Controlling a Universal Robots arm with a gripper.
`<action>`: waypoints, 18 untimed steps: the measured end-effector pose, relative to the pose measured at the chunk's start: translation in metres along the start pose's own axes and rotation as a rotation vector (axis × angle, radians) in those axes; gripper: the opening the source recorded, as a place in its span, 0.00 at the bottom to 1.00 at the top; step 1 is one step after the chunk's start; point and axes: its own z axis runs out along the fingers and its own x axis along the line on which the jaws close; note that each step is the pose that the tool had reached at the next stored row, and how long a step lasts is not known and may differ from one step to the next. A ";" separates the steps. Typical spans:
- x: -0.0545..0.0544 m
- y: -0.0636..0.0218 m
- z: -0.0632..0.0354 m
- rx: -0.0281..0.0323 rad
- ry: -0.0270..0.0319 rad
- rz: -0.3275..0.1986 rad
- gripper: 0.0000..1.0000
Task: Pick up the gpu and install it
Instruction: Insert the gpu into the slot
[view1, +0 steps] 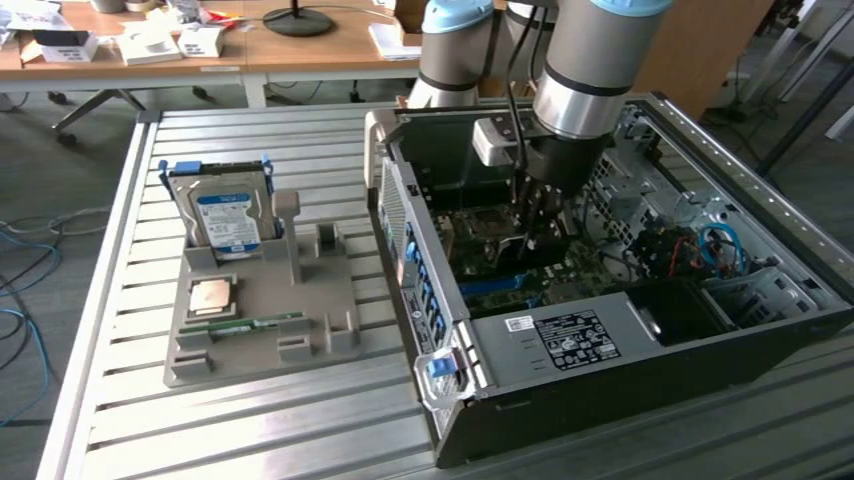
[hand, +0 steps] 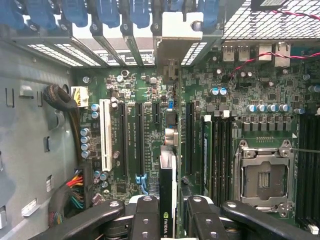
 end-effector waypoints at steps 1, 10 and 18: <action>0.000 0.0000 0.0000 0.0000 0.0000 0.000 0.26; 0.000 0.0002 0.0062 0.0000 0.0000 0.000 0.26; 0.000 0.0005 0.0097 -0.0001 0.0000 0.000 0.26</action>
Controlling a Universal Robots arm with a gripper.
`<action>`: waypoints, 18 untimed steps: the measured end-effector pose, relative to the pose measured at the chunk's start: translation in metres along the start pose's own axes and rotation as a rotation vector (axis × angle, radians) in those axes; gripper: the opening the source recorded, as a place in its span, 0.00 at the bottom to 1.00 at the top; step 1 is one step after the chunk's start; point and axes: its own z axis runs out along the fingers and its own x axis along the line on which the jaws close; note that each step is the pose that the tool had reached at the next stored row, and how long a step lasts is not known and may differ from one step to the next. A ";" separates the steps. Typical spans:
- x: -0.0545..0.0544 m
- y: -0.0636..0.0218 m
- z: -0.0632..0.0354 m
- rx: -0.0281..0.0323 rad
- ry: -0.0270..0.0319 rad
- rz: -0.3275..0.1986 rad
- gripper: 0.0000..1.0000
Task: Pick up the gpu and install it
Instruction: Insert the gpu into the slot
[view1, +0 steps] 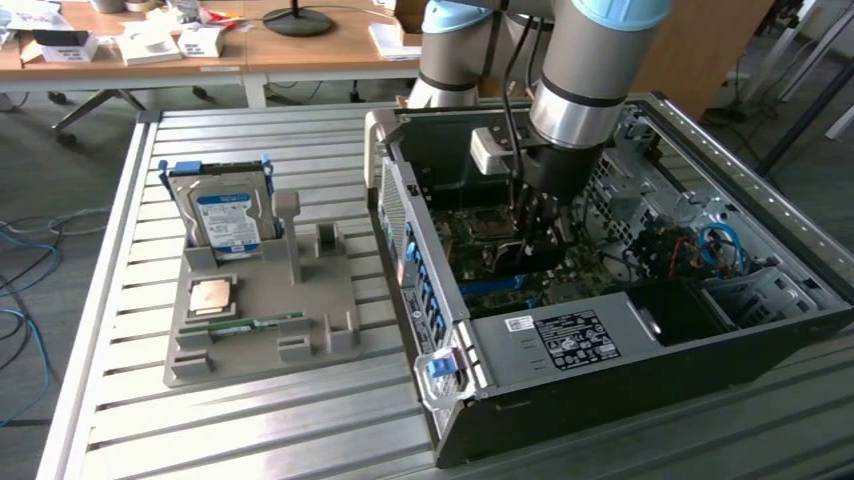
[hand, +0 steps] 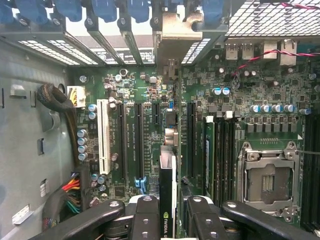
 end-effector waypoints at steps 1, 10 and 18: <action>0.000 0.0000 0.0000 0.0000 0.0000 0.000 0.26; 0.000 0.0029 0.0019 0.0001 -0.0004 0.000 0.26; 0.000 0.0043 0.0037 0.0002 -0.0005 0.000 0.26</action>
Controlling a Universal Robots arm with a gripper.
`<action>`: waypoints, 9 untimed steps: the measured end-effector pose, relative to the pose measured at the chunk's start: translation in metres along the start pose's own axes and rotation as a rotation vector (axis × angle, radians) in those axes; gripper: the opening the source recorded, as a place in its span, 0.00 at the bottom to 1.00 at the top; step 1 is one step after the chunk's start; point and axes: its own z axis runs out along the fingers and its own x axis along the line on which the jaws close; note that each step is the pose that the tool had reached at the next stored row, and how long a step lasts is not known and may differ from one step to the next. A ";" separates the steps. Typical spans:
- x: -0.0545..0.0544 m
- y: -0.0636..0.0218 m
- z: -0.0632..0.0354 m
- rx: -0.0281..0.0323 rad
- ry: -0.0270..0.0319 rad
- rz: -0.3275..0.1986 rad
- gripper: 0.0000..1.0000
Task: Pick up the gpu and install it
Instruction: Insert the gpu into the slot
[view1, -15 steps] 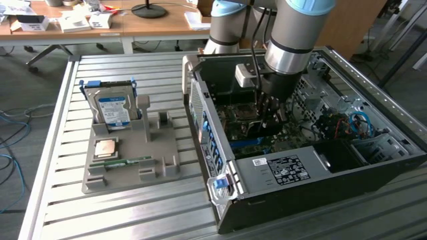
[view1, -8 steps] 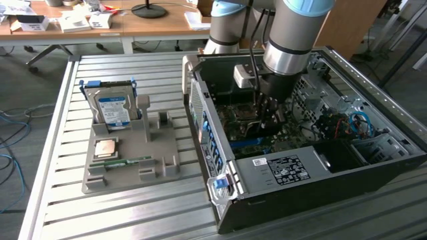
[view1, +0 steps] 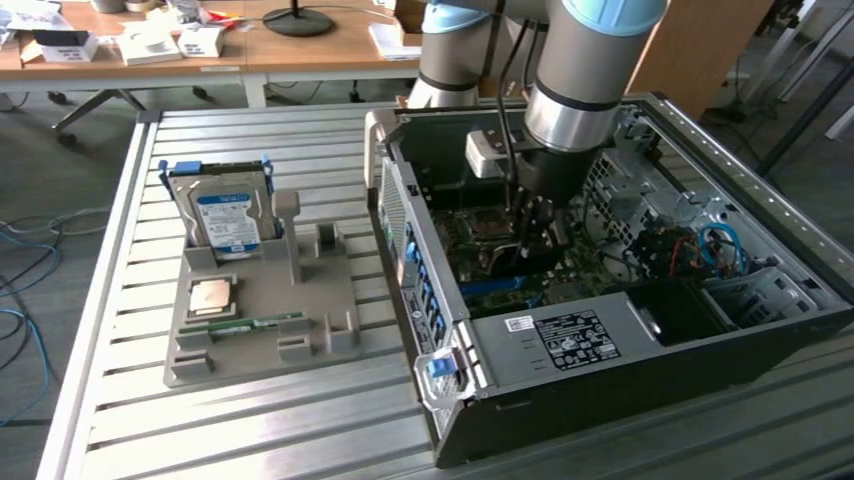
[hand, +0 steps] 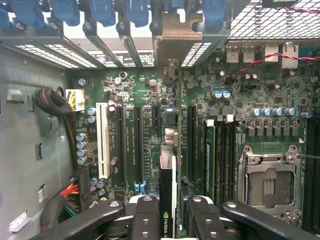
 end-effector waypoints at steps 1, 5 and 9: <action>0.000 0.0001 0.0002 -0.0001 0.0003 0.000 0.26; 0.000 0.0010 0.0015 0.0000 0.0000 0.000 0.26; 0.000 0.0016 0.0018 -0.0002 0.0005 0.000 0.26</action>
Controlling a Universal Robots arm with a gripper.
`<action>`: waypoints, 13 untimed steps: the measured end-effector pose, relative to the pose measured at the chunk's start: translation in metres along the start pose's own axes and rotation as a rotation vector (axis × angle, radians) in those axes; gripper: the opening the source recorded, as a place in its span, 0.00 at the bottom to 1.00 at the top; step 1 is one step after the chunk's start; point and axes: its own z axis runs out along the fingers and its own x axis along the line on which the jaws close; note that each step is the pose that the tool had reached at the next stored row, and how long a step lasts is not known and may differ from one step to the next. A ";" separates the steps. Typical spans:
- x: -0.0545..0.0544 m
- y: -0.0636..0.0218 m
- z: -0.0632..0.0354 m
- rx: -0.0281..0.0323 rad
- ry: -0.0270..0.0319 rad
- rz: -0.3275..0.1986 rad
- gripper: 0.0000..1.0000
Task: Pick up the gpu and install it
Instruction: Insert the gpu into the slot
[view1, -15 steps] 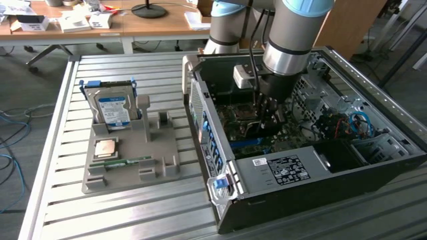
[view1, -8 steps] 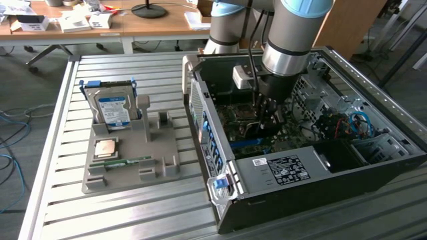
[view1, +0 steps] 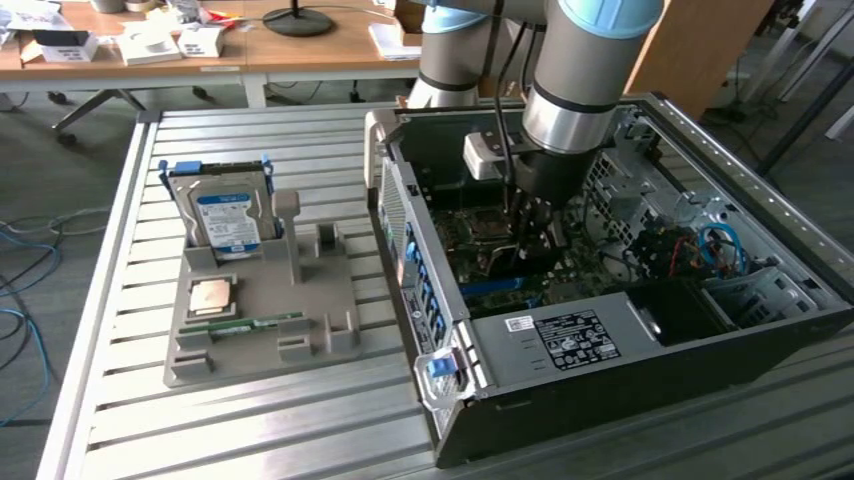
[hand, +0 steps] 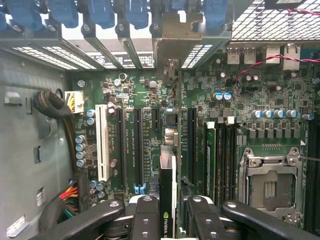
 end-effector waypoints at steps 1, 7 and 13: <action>0.000 0.0000 0.0000 0.0001 -0.0001 0.000 0.26; 0.000 0.0006 0.0009 0.0002 -0.0002 0.000 0.26; 0.000 0.0008 0.0017 0.0002 -0.0002 0.000 0.26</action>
